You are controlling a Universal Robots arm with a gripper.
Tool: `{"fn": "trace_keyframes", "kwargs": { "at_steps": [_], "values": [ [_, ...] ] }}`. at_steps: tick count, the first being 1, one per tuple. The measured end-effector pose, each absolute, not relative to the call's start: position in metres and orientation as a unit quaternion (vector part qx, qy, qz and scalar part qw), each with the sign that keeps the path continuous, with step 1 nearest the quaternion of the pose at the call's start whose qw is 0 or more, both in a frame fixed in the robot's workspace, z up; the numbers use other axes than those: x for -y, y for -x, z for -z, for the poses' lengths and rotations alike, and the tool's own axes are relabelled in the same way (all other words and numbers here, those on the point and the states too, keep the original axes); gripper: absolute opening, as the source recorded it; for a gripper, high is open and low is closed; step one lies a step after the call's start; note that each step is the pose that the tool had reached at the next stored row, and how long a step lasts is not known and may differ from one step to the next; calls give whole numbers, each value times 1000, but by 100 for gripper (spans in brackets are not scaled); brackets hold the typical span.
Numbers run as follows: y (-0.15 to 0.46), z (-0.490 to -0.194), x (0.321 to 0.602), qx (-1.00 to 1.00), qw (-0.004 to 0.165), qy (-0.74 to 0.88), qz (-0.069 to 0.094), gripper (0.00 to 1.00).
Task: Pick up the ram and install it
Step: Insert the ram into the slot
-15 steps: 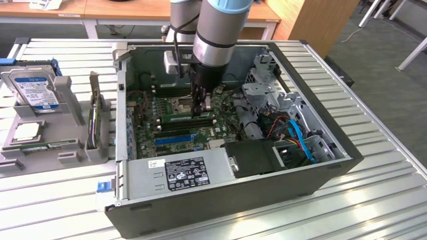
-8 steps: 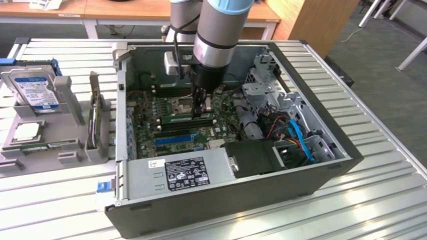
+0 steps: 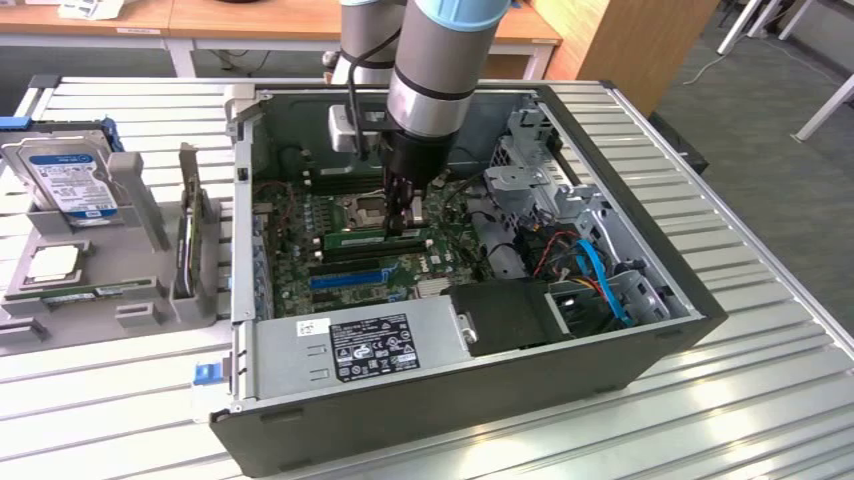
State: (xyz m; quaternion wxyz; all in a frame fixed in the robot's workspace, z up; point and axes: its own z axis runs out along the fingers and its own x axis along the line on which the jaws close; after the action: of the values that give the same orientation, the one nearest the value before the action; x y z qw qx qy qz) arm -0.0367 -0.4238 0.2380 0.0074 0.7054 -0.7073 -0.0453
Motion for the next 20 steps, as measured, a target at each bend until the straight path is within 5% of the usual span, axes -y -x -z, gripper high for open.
{"fn": "trace_keyframes", "kwargs": {
  "at_steps": [20],
  "values": [
    [40, -238, 424, 711, 2, -702, 43, 11]
  ]
}}
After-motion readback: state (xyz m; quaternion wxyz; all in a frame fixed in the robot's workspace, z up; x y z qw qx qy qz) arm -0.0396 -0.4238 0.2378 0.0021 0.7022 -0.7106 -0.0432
